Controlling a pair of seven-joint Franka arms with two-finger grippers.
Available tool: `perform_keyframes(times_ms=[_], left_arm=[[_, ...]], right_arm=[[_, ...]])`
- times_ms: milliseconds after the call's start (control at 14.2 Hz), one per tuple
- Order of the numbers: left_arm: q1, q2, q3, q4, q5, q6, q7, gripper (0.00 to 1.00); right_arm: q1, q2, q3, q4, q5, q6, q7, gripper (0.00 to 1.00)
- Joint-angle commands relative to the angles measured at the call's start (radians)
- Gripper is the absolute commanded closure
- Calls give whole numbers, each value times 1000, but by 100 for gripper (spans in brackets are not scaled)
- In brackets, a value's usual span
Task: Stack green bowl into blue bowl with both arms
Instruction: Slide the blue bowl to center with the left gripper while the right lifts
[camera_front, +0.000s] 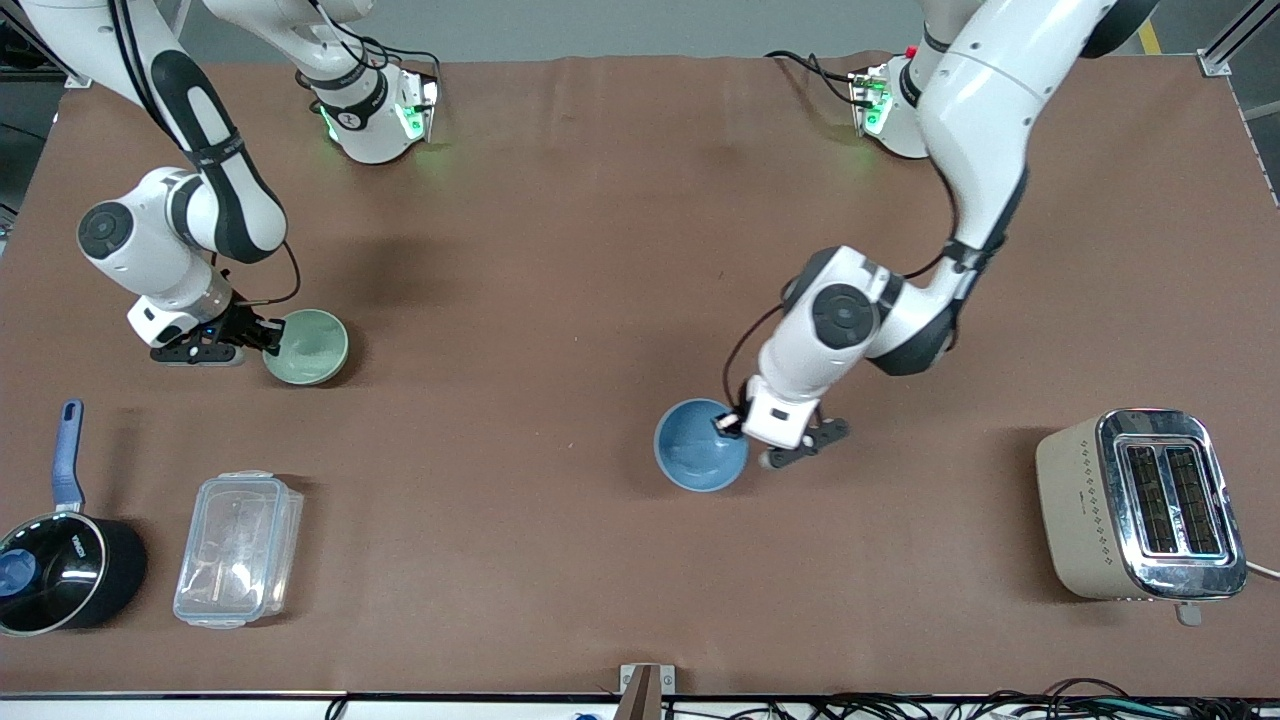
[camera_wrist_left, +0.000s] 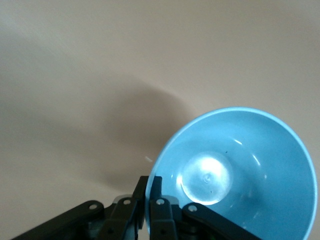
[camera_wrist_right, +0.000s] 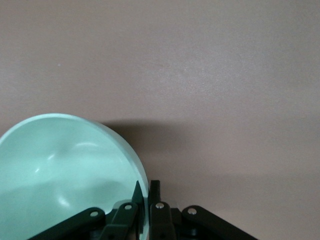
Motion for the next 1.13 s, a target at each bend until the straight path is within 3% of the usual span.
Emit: perform_keyframes(times_ms=[0, 352, 423, 563, 634, 704, 845, 915, 1056], left_arm=[[-83, 76, 13, 89, 24, -6, -95, 100], [-222, 110, 45, 104, 27, -1, -245, 100], [-249, 119, 60, 107, 27, 0, -267, 100], [-300, 135, 93, 109, 27, 7, -276, 99], [-326, 138, 111, 109, 27, 13, -276, 92], [-332, 138, 120, 109, 27, 13, -274, 77], [-320, 122, 124, 109, 30, 8, -264, 13], [-311, 110, 125, 114, 30, 4, -248, 0], [-286, 66, 153, 156, 31, -66, -228, 0]], right_arm=[[3, -85, 1, 84, 13, -205, -9, 100], [37, -119, 3, 484, 23, -756, 28, 100], [54, -117, 9, 545, 34, -822, 72, 100], [64, -117, 79, 604, 60, -870, 167, 100], [66, -116, 116, 618, 60, -868, 219, 100], [66, -112, 168, 629, 62, -865, 282, 100], [66, -106, 257, 629, 65, -852, 374, 100], [66, -94, 285, 629, 65, -844, 397, 100], [74, -74, 338, 617, 66, -818, 437, 100]])
